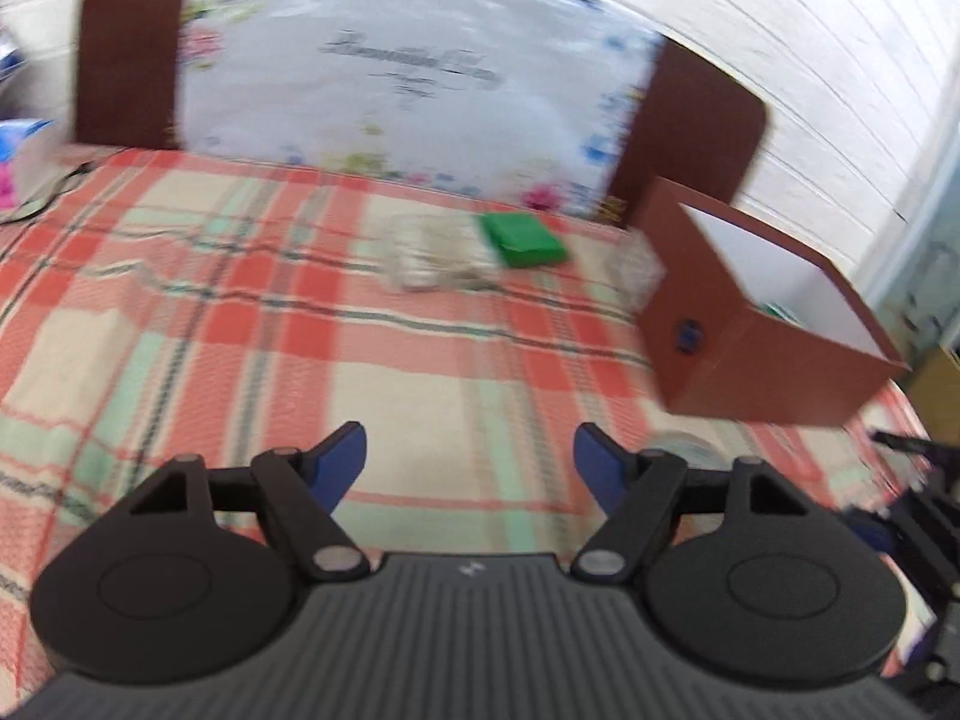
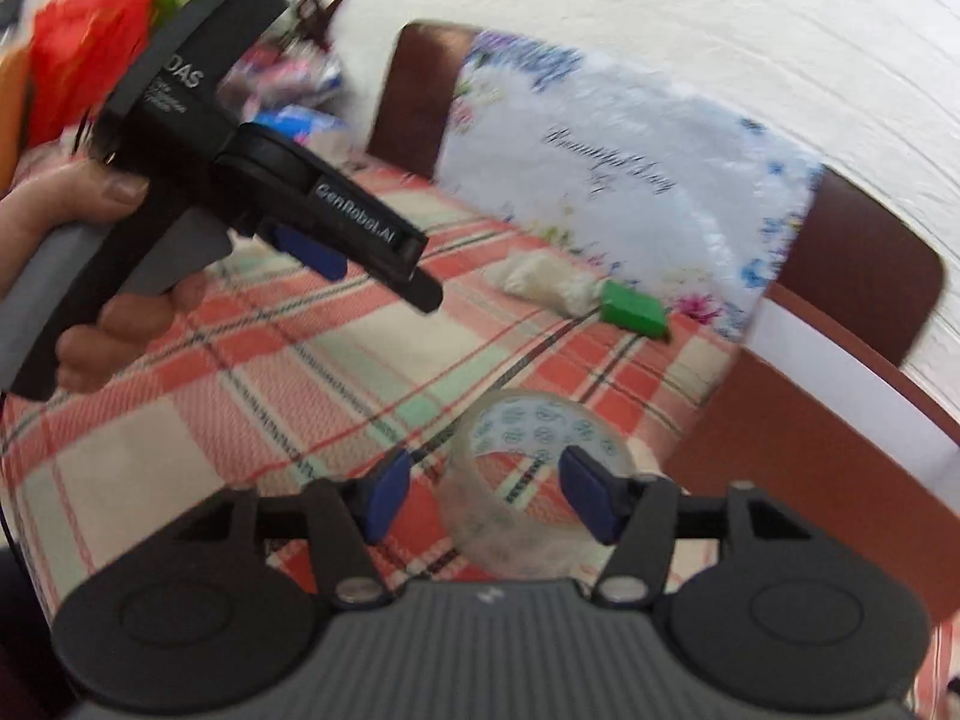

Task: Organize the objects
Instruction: 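Grasp the clear tape roll by its rim with the left tool, then carry the clear tape into the brown box and open the left tool, then grasp the small green printed box with the right tool, then set the green box down on the table with the right tool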

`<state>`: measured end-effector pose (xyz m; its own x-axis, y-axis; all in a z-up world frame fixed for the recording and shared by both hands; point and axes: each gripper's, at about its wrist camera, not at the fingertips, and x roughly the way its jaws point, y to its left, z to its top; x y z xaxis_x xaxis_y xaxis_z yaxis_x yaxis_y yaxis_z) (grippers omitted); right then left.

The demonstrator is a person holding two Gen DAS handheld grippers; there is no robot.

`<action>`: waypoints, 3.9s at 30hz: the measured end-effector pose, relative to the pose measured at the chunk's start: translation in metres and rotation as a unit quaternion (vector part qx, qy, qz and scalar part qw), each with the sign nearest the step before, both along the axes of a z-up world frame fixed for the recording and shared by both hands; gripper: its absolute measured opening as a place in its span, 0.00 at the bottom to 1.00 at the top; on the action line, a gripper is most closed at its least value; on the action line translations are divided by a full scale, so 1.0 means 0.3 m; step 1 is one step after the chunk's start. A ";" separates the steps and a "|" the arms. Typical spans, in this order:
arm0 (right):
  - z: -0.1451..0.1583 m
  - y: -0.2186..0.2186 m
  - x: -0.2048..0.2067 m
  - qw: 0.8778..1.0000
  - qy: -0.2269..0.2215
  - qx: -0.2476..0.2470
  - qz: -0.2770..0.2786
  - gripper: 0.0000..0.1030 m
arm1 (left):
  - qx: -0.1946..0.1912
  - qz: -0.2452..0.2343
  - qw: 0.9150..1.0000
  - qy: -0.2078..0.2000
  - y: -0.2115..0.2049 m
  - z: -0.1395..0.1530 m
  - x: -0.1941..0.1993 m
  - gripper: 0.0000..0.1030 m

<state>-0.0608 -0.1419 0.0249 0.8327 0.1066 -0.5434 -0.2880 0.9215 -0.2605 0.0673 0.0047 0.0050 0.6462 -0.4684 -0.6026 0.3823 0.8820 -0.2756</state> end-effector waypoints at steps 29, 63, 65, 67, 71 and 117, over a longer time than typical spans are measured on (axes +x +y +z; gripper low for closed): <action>0.190 -0.429 0.146 0.969 -0.183 0.040 -0.161 0.87 | 0.026 -0.139 0.988 -0.062 -0.714 0.372 0.118 0.22; 0.051 -0.547 0.008 0.952 -0.118 0.207 -0.194 0.69 | 0.067 -0.083 0.994 -0.028 -0.395 0.104 0.066 0.46; 0.026 -0.460 0.048 0.964 -0.086 0.202 -0.152 0.55 | 0.079 -0.040 0.996 -0.003 -0.284 0.041 0.115 0.46; 0.006 -0.370 0.095 0.973 -0.056 0.195 -0.113 0.44 | 0.094 0.001 0.996 -0.004 -0.179 -0.011 0.154 0.46; -0.018 -0.217 0.194 0.983 -0.014 0.173 -0.063 0.36 | 0.126 0.083 0.988 -0.021 -0.004 -0.105 0.223 0.46; -0.081 -0.201 0.027 0.995 0.033 0.067 -0.073 0.88 | -0.079 -0.031 0.992 0.098 -0.011 -0.106 -0.012 0.68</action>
<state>-0.0526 -0.2022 0.0006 0.8076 0.0628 -0.5863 -0.1609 0.9800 -0.1167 0.0638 0.0013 -0.0268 0.4916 -0.6021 -0.6291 0.3592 0.7983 -0.4834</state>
